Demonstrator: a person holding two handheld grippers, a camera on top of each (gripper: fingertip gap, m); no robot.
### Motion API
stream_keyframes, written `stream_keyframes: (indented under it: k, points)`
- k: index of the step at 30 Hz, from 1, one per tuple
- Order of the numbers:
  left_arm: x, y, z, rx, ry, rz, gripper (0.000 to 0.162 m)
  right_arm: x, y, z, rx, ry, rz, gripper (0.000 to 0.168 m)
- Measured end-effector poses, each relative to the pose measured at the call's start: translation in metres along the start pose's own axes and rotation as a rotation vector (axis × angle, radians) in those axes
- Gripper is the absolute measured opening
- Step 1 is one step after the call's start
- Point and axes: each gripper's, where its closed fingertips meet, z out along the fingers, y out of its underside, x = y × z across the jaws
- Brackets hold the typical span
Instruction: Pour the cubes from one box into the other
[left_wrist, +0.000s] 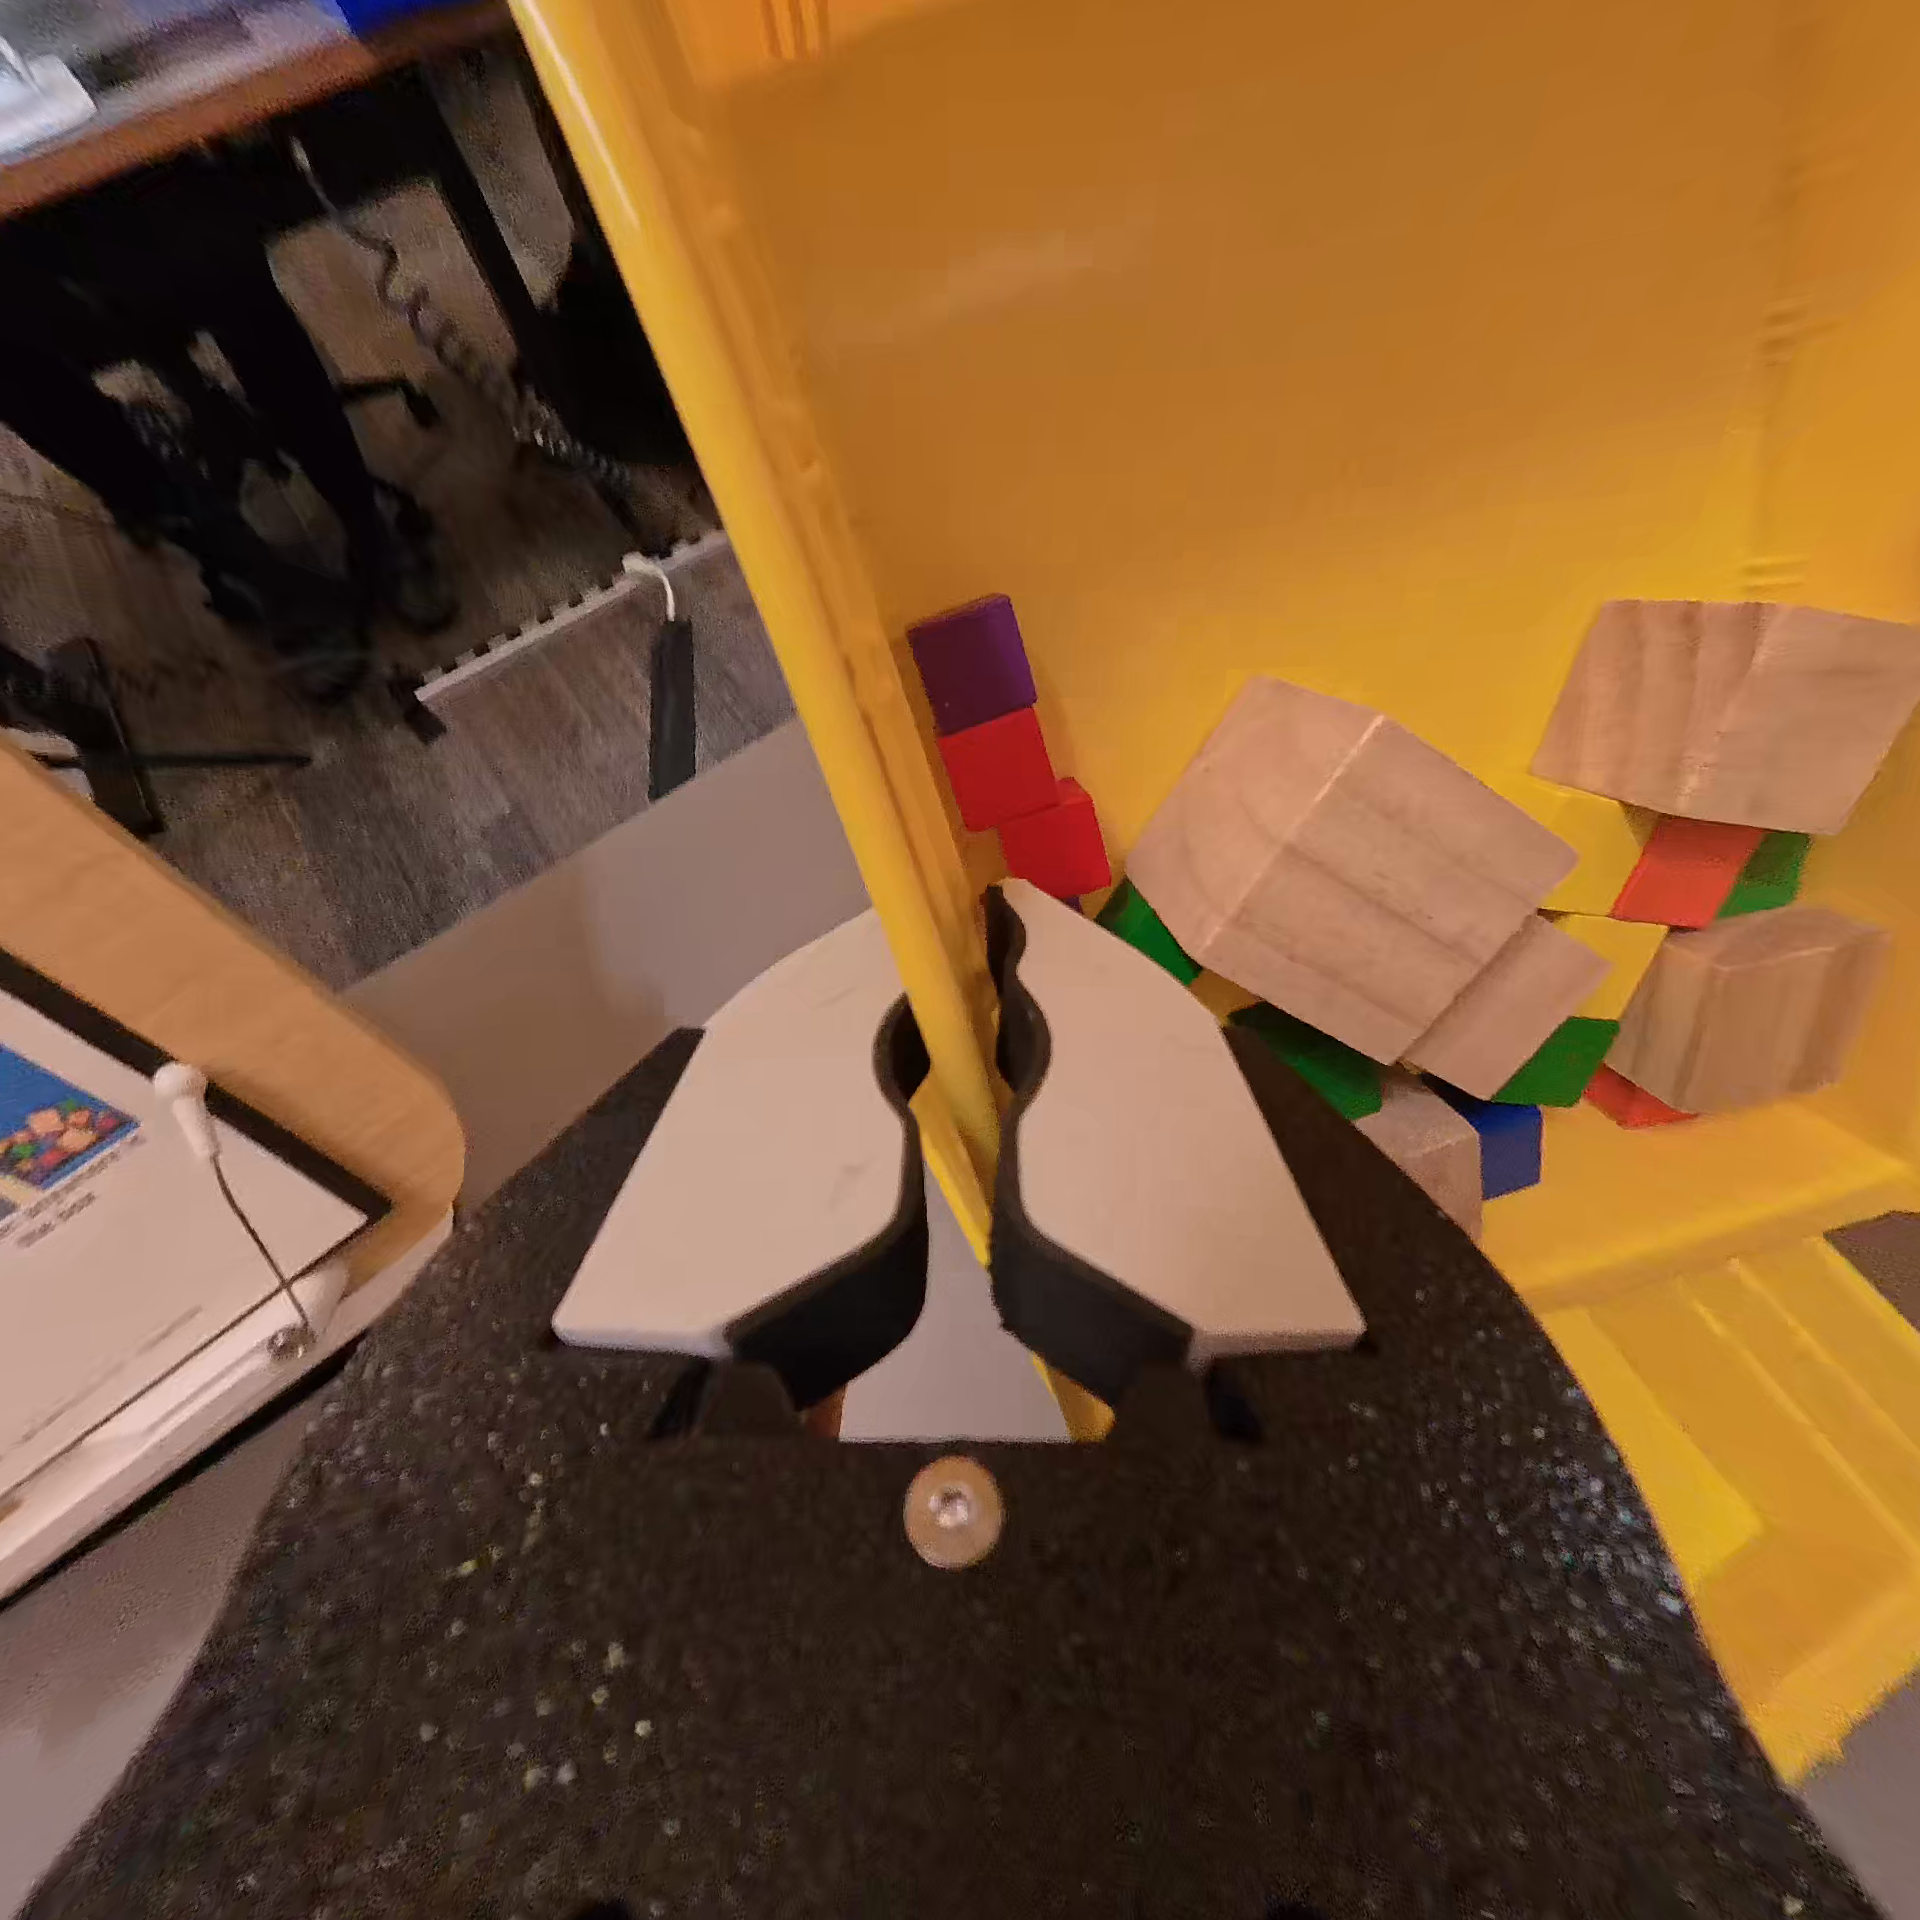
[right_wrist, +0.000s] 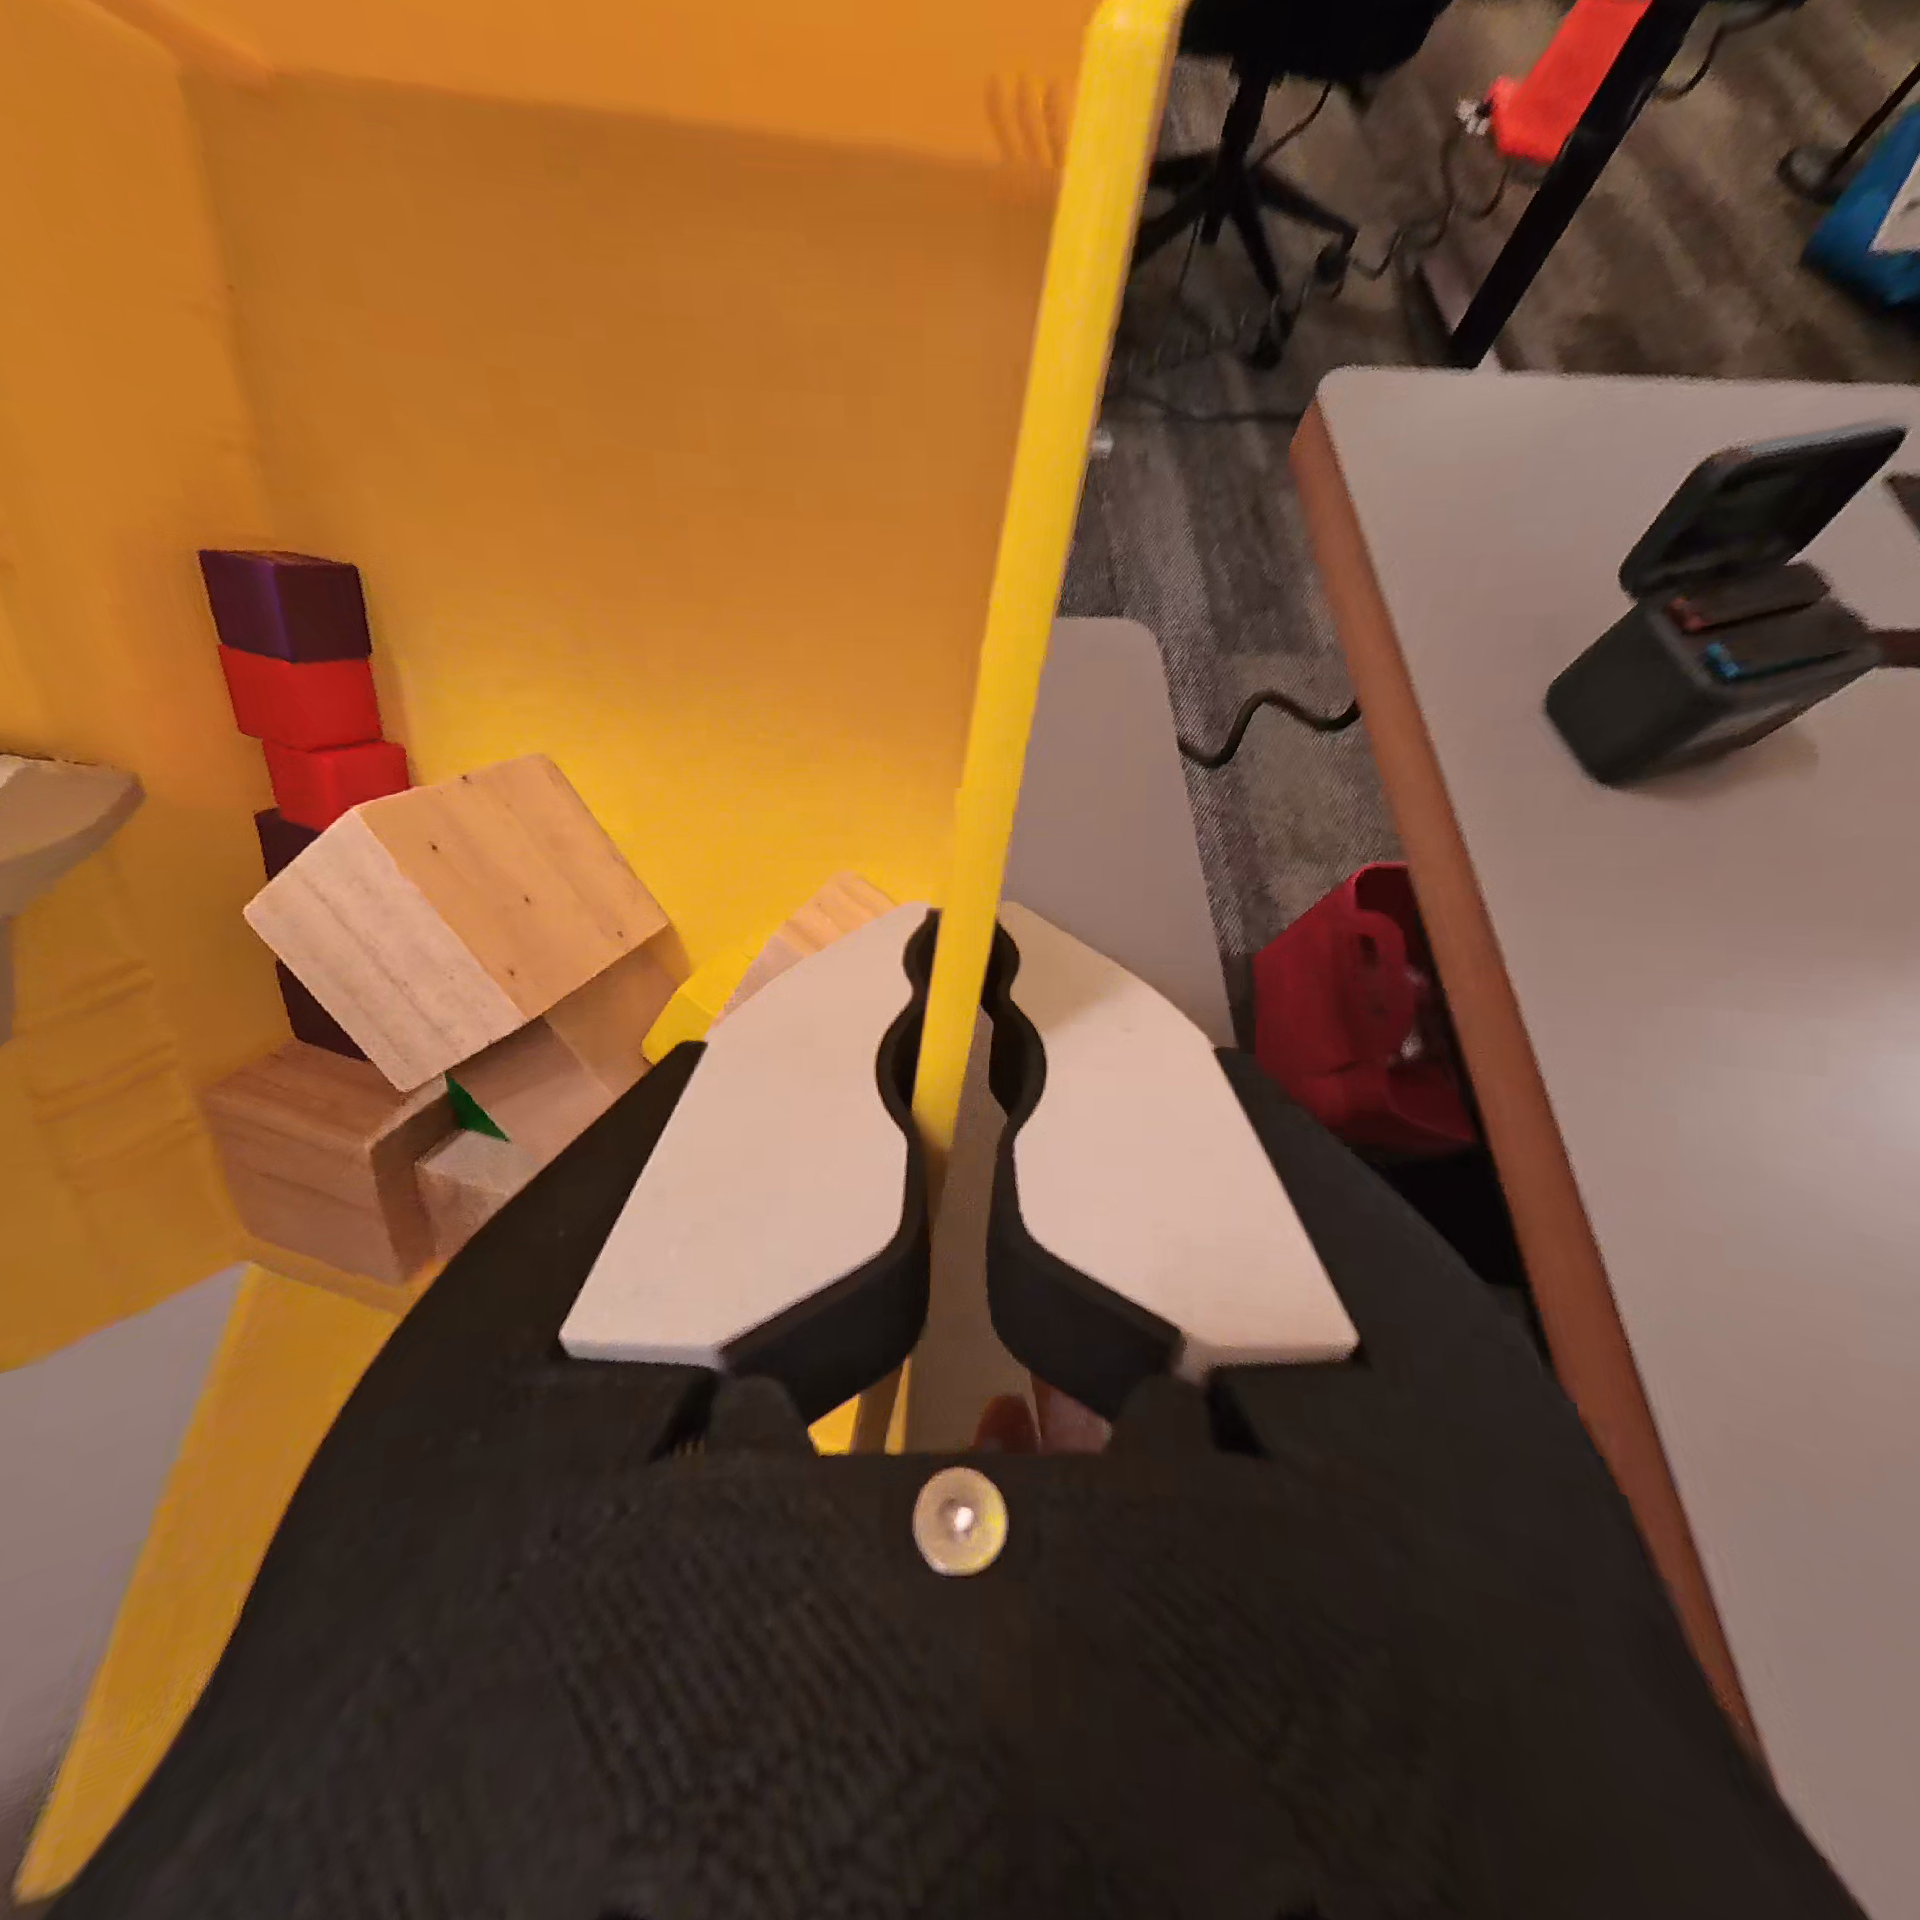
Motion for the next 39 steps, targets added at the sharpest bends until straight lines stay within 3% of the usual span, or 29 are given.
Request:
stream_keyframes:
  k: [4,14,31,39]
  points:
    - [0.004,-0.01,0.005,0.114,-0.006,0.016,0.007,0.009,-0.005,0.002,0.065,0.01,-0.042,0.007]
    - [0.009,-0.035,-0.006,0.443,-0.077,0.069,0.008,0.018,-0.021,0.001,0.422,-0.068,0.117,0.005]
    - [0.022,-0.032,-0.002,0.557,-0.061,0.04,0.009,0.025,-0.013,0.001,0.547,-0.154,0.192,0.01]
    - [0.018,-0.051,-0.015,0.647,-0.096,0.073,0.008,0.024,-0.024,-0.006,0.672,-0.164,0.187,0.008]
